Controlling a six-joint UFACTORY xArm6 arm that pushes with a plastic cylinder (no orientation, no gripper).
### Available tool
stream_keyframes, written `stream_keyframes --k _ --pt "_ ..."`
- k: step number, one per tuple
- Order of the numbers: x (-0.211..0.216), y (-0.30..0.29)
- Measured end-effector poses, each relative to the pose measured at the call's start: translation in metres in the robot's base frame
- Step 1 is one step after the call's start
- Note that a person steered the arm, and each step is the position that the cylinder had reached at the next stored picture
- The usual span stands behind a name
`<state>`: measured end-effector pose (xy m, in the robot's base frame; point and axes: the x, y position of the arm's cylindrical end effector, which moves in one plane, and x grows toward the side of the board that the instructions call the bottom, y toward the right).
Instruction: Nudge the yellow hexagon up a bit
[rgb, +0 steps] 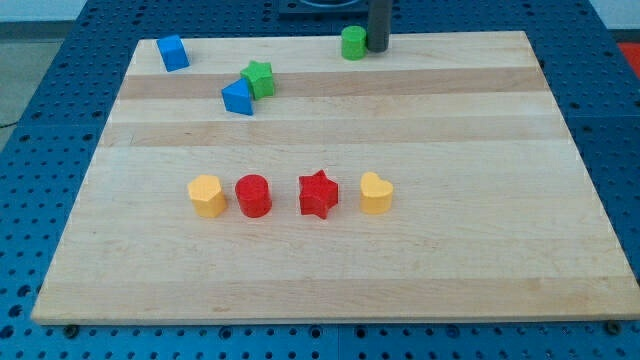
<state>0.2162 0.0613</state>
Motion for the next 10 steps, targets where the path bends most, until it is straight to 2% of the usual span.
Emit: stream_keyframes --k 2,3,4,6,8,10 --pt "0.005 -0.005" --pt "0.039 -0.017" --pt "0.049 -0.047" --pt "0.027 -0.119" --pt "0.027 -0.123" --pt "0.027 -0.172"
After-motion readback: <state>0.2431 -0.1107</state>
